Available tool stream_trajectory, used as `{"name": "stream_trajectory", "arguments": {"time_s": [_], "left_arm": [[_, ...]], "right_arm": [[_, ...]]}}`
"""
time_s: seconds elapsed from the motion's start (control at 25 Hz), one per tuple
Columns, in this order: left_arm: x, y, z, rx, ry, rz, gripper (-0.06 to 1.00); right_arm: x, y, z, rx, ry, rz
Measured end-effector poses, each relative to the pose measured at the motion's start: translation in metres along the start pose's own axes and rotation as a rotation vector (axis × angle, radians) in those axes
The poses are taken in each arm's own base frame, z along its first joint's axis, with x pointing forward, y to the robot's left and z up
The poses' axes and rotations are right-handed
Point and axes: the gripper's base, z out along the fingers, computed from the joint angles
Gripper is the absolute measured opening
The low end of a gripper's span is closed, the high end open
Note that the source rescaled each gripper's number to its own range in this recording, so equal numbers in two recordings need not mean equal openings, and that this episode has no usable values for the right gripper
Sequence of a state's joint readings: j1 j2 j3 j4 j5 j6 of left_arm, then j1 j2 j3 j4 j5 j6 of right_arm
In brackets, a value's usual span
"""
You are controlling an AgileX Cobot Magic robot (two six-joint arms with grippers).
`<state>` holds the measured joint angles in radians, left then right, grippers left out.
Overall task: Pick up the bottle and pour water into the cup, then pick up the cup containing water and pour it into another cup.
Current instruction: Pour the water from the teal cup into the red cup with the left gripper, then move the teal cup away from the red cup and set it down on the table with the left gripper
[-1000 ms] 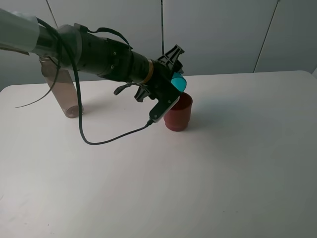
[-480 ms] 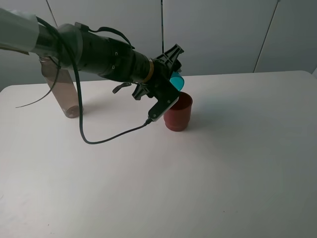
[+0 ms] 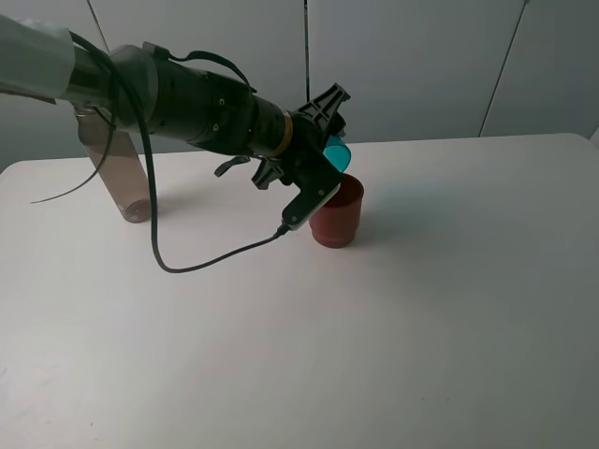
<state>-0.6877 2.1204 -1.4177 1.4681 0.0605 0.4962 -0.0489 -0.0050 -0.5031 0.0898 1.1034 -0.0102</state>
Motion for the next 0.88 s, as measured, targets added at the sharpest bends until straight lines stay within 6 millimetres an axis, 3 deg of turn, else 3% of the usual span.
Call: {"name": "stream_trajectory", "arguments": {"time_s": [0.2, 0.4, 0.56, 0.72, 0.88], "left_arm": [[0.0, 0.0, 0.0, 0.004, -0.002, -0.201, 0.08], [0.005, -0.001, -0.002, 0.012, 0.003, -0.704, 0.08], [0.023, -0.007, -0.008, 0.004, 0.015, -1.047, 0.08], [0.042, -0.03, -0.014, -0.026, -0.01, -1.307, 0.08], [0.056, -0.062, -0.019, -0.065, -0.028, -1.459, 0.08]], "right_arm": [[0.0, 0.0, 0.0, 0.0, 0.0, 0.0], [0.0, 0.0, 0.0, 0.0, 0.0, 0.0], [0.0, 0.0, 0.0, 0.0, 0.0, 0.0], [0.0, 0.0, 0.0, 0.0, 0.0, 0.0], [0.0, 0.0, 0.0, 0.0, 0.0, 0.0]]}}
